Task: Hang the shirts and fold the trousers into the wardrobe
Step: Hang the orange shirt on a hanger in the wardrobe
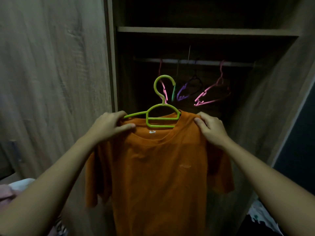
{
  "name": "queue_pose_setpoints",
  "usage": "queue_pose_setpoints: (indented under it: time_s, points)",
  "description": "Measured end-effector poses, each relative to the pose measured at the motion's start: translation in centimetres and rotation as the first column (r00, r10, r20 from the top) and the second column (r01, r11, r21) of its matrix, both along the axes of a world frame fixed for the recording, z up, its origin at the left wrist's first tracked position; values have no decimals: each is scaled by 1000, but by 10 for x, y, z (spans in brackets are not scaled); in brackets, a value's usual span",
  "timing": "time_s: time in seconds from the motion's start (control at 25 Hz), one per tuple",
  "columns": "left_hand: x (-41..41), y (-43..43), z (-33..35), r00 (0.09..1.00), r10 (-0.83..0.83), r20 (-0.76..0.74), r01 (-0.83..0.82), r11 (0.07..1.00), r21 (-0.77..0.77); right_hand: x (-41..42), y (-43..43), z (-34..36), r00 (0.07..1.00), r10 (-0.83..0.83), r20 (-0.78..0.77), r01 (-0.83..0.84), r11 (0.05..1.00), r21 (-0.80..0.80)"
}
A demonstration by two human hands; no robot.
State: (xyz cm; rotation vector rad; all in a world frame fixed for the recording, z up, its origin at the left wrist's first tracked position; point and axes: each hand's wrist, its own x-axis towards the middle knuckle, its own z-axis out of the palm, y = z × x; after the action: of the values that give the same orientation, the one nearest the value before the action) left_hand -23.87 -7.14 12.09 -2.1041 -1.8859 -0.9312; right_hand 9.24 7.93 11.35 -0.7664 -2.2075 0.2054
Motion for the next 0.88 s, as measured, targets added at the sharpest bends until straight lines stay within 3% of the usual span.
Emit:
queue_pose_setpoints:
  time_s: [0.16, 0.28, 0.4, 0.48, 0.6, 0.88]
  points:
    - [18, 10, 6, 999, 23, -32, -17, 988, 156, 0, -4, 1, 999, 21, 27, -21, 1000, 2]
    - [32, 13, 13, 997, 15, -74, -2, 985, 171, 4, -6, 0, 999, 44, 23, -44, 999, -16]
    - [23, -3, 27, 958, -189, 215, 207, 976, -63, 20, -1, -4, 1000, 1, -18, -1, 1000, -21]
    - [9, -18, 27, 901, -204, 384, 280, 947, -155, 35, 2, -6, 998, -28, -53, 26, 999, -35]
    - [6, -20, 15, 940, -144, 309, 198, 968, -153, 40, 1, -1, 999, -19, -43, 17, 999, -38]
    - [31, -23, 16, 978, -98, 186, 73, 988, 134, 46, 3, 8, 998, 52, -24, -54, 996, -69]
